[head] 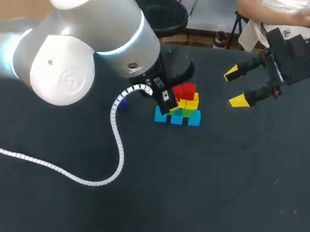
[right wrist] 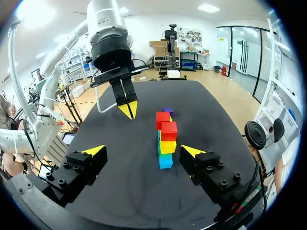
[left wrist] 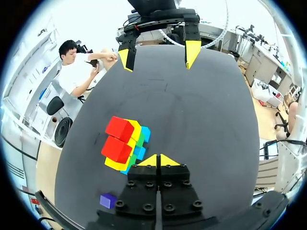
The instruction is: Place the blue cubes, place green cubes on the blue cubes, place the yellow cubes on the green cubes, then place the red cubes on the yellow cubes, and place purple cube on the red cubes.
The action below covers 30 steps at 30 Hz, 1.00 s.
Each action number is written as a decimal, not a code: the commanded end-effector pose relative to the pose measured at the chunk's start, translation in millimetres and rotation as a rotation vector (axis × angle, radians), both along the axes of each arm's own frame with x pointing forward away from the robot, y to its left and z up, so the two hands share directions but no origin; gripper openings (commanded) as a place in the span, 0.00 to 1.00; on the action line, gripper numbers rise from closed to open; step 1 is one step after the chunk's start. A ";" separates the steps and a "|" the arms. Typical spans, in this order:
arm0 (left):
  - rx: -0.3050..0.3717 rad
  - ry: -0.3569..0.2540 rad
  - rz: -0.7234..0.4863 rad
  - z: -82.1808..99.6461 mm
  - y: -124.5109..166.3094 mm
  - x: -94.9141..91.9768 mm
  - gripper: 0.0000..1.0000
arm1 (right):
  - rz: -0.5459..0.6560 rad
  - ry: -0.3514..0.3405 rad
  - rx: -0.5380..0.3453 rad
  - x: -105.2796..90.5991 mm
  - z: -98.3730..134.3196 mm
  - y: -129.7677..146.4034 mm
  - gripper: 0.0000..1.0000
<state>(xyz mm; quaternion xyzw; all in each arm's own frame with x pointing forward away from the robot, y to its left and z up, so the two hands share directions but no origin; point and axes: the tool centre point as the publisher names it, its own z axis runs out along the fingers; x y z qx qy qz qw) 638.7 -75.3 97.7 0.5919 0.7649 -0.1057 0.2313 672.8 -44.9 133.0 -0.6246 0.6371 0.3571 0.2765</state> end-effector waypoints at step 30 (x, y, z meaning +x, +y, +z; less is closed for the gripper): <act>0.008 0.005 0.026 -3.9 0.7 12.9 0.00 | -0.002 -0.002 0.000 -1.1 0.1 -0.2 1.00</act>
